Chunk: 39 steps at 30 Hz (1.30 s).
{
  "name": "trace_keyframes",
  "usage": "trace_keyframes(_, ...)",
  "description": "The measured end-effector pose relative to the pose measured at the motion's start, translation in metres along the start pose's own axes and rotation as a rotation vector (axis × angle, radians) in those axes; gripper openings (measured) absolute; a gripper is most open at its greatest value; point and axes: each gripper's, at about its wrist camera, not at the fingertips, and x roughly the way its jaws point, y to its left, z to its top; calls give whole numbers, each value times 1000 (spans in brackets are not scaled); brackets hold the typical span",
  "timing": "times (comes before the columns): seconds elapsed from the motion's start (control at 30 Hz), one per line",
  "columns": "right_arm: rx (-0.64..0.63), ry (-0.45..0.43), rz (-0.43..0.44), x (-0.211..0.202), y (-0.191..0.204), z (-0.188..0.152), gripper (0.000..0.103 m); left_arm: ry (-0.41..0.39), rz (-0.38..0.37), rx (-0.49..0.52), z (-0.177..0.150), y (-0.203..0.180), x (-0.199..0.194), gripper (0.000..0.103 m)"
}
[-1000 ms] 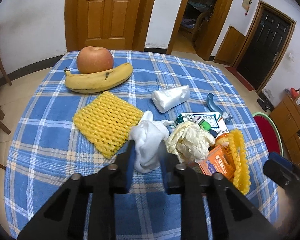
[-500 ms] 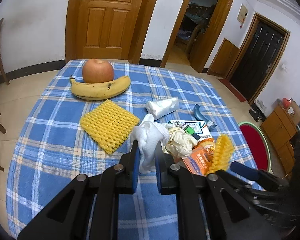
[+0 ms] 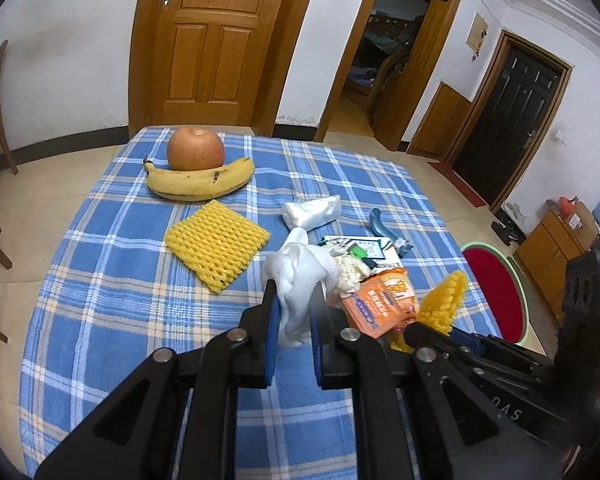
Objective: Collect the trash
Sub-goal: 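Grasp the white tissue with the left tool while the right tool grasps the yellow foam net, then carry tissue and foam net over the red bucket and open both tools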
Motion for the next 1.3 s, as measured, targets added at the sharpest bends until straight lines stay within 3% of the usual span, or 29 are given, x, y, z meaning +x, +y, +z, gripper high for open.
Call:
trace_keyframes(0.57, 21, -140, -58, -70, -24, 0, 29, -26, -89, 95, 4, -57, -22, 13)
trace_keyframes(1.3, 164, -252, -262, -143, -139, -6, 31, 51, -223, 273, 2, -185, 23, 13)
